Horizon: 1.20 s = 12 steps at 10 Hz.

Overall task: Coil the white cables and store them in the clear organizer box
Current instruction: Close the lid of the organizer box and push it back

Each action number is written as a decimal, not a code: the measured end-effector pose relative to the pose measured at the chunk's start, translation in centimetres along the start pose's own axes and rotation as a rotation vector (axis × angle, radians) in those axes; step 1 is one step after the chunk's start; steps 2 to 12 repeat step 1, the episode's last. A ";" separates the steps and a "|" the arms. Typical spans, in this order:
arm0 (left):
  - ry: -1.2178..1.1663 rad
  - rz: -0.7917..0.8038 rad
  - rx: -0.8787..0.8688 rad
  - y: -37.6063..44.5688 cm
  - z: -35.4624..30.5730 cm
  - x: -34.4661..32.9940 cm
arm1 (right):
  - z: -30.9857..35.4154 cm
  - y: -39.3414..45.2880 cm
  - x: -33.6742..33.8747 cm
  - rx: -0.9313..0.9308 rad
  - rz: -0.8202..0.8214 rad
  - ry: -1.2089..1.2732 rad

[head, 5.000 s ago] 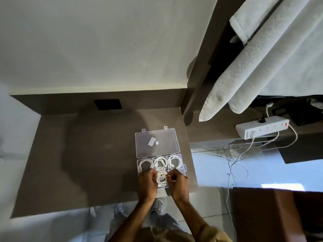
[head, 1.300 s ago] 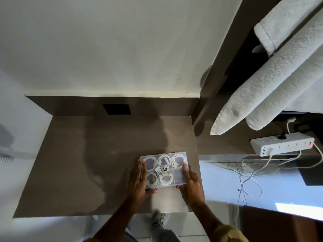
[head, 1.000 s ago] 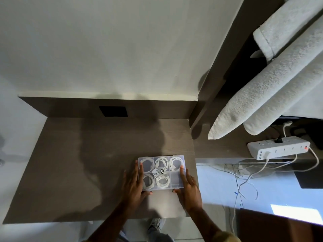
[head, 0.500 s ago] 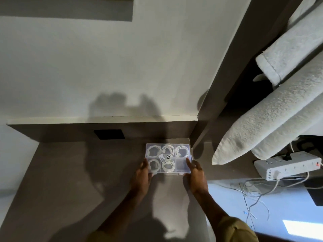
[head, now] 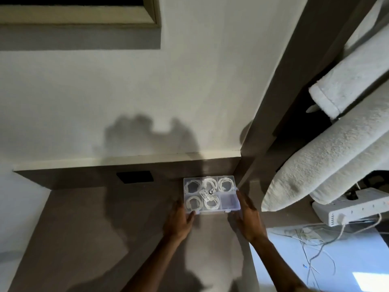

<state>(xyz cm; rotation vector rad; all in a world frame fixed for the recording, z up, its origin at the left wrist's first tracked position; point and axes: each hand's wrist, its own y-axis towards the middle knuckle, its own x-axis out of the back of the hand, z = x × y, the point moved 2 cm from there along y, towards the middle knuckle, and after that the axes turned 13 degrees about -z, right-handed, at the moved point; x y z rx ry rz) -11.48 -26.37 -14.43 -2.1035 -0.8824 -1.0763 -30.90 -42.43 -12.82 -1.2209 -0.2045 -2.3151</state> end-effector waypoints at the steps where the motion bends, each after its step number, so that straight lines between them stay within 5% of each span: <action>1: -0.006 -0.138 -0.075 -0.7 -0.5 4.5 | 3.1 -3.3 3.5 0.078 -0.096 0.003; 12: -0.006 -0.138 -0.075 -0.7 -0.5 4.5 | 3.1 -3.3 3.5 0.078 -0.096 0.003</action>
